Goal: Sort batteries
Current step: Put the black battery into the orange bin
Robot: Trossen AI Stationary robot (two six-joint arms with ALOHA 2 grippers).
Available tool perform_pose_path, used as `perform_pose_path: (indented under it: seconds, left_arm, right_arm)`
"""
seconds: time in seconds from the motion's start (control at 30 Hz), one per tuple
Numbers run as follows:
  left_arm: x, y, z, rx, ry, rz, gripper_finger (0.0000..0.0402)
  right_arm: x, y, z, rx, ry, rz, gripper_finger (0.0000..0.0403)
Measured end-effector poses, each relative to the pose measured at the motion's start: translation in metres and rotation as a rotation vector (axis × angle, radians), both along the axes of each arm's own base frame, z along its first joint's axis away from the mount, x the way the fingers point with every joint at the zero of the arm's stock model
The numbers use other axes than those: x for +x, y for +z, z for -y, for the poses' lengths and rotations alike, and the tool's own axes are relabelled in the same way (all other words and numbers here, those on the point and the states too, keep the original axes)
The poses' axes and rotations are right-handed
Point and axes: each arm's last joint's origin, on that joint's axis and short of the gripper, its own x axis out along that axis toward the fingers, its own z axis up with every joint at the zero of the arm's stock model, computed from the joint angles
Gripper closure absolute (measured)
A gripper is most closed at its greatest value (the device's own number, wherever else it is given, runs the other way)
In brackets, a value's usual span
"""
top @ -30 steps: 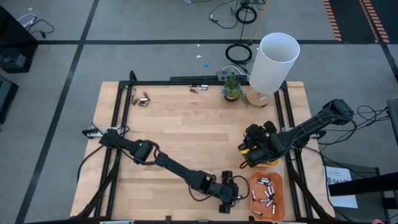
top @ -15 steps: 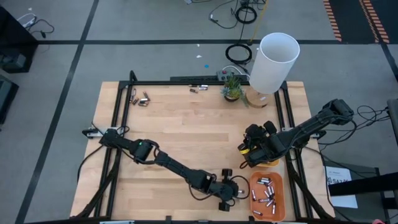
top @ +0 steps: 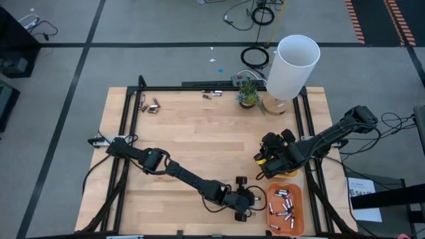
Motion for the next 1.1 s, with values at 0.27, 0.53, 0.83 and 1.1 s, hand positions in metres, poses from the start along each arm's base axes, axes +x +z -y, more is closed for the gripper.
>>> perform_pose_path:
  seconds: [0.27, 0.53, 0.83, 1.1]
  left_arm:
    - [-0.006, 0.014, 0.010, 0.125, 0.030, 0.053, 0.0346]
    - [-0.004, 0.020, 0.014, 0.134, -0.002, 0.106, 0.0346]
    - [-0.006, 0.025, 0.024, 0.228, -0.037, 0.151, 0.0346]
    - [-0.005, 0.028, 0.025, 0.249, -0.039, 0.178, 0.0346]
  right_arm:
    - [-0.002, 0.000, -0.003, -0.004, 0.021, -0.005, 0.0236]
    - [-0.002, 0.000, -0.004, -0.007, 0.025, -0.010, 0.0236]
    - [-0.007, 0.000, -0.005, -0.028, 0.033, -0.038, 0.0236]
    - [-0.010, 0.000, -0.010, -0.025, 0.060, -0.051, 0.0236]
